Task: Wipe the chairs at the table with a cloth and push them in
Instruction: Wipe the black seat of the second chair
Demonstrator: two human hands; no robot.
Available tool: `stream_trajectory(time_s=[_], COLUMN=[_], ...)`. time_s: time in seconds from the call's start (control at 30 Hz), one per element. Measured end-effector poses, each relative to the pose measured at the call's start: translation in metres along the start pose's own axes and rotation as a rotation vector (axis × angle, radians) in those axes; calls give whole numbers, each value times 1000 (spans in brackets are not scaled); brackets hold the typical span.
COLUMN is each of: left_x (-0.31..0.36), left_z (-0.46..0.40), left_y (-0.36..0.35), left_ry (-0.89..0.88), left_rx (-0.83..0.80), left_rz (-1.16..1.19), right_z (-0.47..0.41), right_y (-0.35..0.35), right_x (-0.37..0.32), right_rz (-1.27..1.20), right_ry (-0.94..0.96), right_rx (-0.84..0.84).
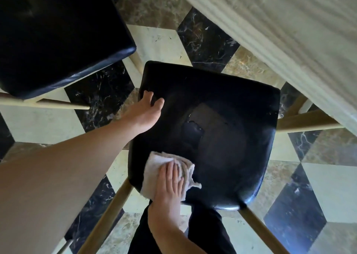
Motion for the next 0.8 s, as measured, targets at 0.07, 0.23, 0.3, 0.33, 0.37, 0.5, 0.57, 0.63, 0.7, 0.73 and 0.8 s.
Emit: stream_trajectory(time_s=[0.07, 0.23, 0.3, 0.33, 0.37, 0.5, 0.57, 0.63, 0.7, 0.73, 0.8], left_x=[1, 0, -1, -2, -3, -4, -7, -13, -20, -22, -23], left_z=[1, 3, 6, 7, 7, 8, 13, 20, 29, 33, 36], left_y=[0, 7, 7, 6, 4, -3, -12, -24, -37, -43, -52], left_ry=[3, 55, 65, 53, 35, -74, -181, -310, -406, -427, -412], left_rx=[-1, 45, 65, 56, 39, -69, -92, -110, -166, -199, -231], left_rz=[-4, -111, -137, -154, -183, -370, -596, -776, -830, -850, -871], right_z=[-24, -136, -181, -199, -214, -206, -160, -108, -68, -54, -32], right_y=[1, 50, 76, 92, 108, 144, 127, 97, 67, 54, 31], right_x=[-12, -25, -14, -4, 12, 90, 110, 107, 81, 64, 27], right_rz=[90, 477, 443, 385, 320, 172, 112, -8, -130, -166, -191], right_ry=[215, 787, 737, 654, 543, 37, -281, -520, -640, -666, -637], right_rx=[-218, -259, -166, -149, -127, 120, 201, 216, 149, 110, 78])
Point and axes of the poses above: each hand's wrist, its own z-axis away from the middle knuckle, its own y-axis out of the back of the hand, x = y × z, the point moved 2 cm from there along -z, towards the middle knuckle, and after that the axes turned 15 degrees about -y, right-handed, at the moved point
